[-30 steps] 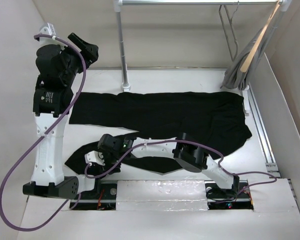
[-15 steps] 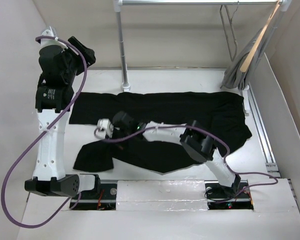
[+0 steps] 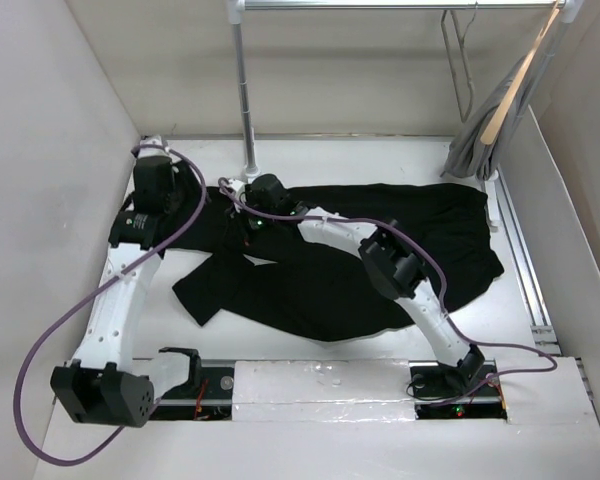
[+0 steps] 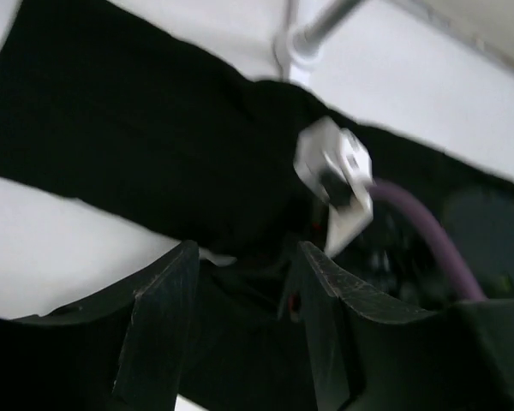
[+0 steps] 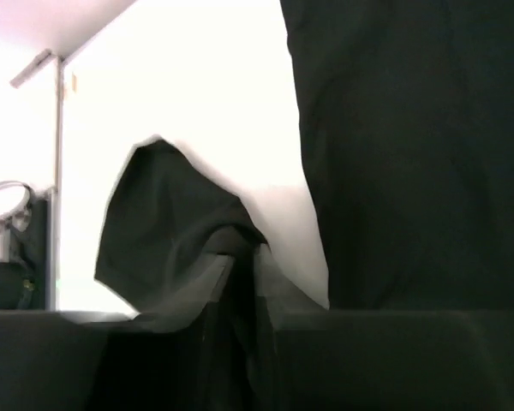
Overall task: Place the trousers on the hanger
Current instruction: Fold the trousers at the center of the board.
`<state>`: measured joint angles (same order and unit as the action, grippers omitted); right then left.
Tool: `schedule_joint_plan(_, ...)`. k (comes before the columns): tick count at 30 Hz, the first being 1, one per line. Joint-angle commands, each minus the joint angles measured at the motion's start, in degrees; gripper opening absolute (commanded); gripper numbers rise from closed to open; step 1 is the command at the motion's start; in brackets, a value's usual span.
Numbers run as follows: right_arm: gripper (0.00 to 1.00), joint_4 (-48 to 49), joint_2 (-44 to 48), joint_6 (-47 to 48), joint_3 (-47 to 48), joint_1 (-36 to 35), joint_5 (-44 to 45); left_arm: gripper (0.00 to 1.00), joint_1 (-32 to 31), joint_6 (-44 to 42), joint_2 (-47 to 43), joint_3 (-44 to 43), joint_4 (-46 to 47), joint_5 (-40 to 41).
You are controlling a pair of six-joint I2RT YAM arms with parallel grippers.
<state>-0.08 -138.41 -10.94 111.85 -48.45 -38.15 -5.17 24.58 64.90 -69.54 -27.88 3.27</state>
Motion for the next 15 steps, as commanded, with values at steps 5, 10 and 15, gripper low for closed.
schedule_joint_plan(5,0.66,2.5,0.0,-6.5,3.0,3.4,-4.2,0.46,-3.4,-7.3,-9.9,7.5,-2.3,-2.2)
schedule_joint_plan(10,0.59,1.7,13.0,-5.5,-7.4,9.1,2.0,0.44,-4.0,-8.8,-9.0,8.6,-3.0,-9.7)
schedule_joint_plan(15,0.12,-6.2,26.3,1.9,-23.5,12.8,10.6,0.43,-15.8,-8.0,-0.3,7.9,-5.2,3.2)
